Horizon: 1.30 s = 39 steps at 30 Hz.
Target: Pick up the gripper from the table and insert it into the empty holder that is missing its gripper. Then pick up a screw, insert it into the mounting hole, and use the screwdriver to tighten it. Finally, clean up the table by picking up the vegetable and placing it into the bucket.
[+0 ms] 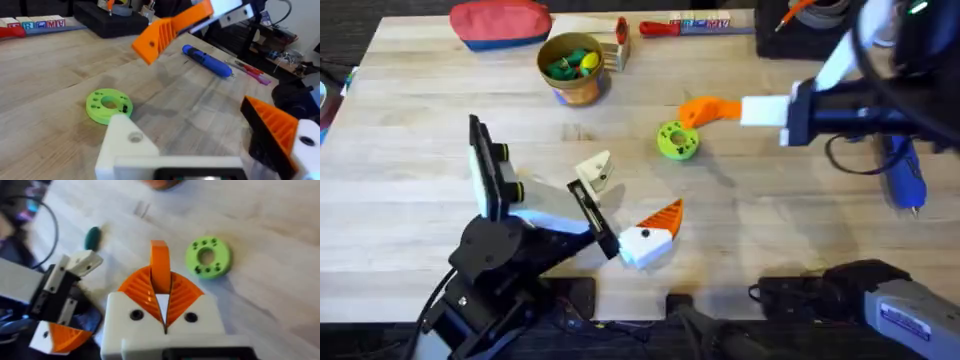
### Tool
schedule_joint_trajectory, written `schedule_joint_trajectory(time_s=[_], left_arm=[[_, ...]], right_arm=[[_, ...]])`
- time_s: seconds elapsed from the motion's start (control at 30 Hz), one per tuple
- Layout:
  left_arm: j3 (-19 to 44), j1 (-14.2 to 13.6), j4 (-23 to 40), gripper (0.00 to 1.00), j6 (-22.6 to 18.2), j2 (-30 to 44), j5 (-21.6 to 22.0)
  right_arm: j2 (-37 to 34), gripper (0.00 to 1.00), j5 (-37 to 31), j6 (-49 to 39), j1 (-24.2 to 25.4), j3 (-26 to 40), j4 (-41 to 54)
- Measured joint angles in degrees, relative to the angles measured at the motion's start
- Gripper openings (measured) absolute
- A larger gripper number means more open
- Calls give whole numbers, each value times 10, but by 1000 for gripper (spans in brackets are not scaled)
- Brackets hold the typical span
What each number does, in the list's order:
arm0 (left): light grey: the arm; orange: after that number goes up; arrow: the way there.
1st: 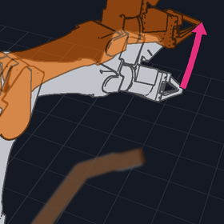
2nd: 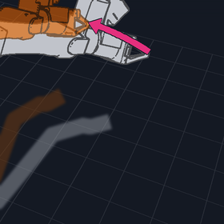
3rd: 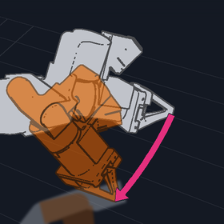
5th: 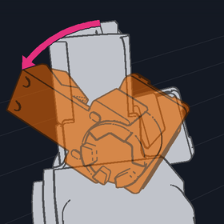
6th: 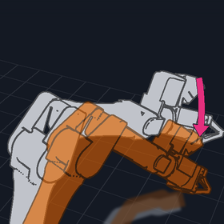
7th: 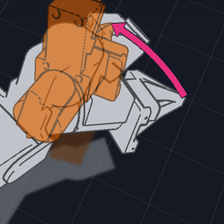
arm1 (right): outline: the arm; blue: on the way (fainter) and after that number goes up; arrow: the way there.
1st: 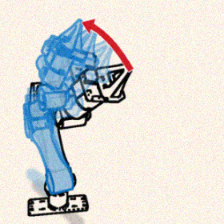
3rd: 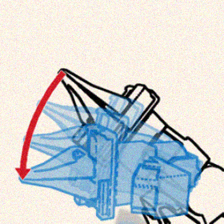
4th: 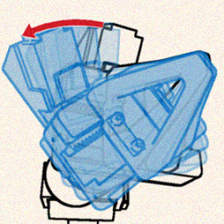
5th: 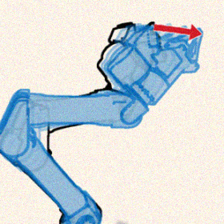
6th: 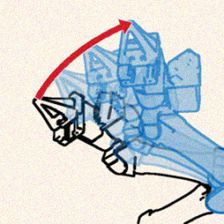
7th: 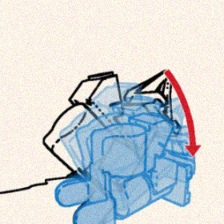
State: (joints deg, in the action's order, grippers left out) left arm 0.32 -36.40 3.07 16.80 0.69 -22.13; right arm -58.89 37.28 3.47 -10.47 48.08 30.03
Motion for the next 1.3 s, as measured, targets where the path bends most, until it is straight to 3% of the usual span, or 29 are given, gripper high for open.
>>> schedule_joint_trajectory(time_s=[0.1,0.3,0.5,0.63,1.07,1.3], left_arm=[[0,0,0,986,0,0,0],[0,0,0,986,0,0,0],[0,0,0,987,0,0,0],[0,0,0,988,0,0,0],[0,0,0,987,2,0,0],[0,0,0,988,3,0,5]], right_arm=[[-46,3,106,55,6,-40,-20],[-132,3,266,141,1,-47,-49],[-222,3,369,197,-14,-47,-61],[-256,3,394,212,-35,-47,-62],[-286,3,403,368,-105,-47,-261],[-307,3,398,399,-113,-47,-270]])
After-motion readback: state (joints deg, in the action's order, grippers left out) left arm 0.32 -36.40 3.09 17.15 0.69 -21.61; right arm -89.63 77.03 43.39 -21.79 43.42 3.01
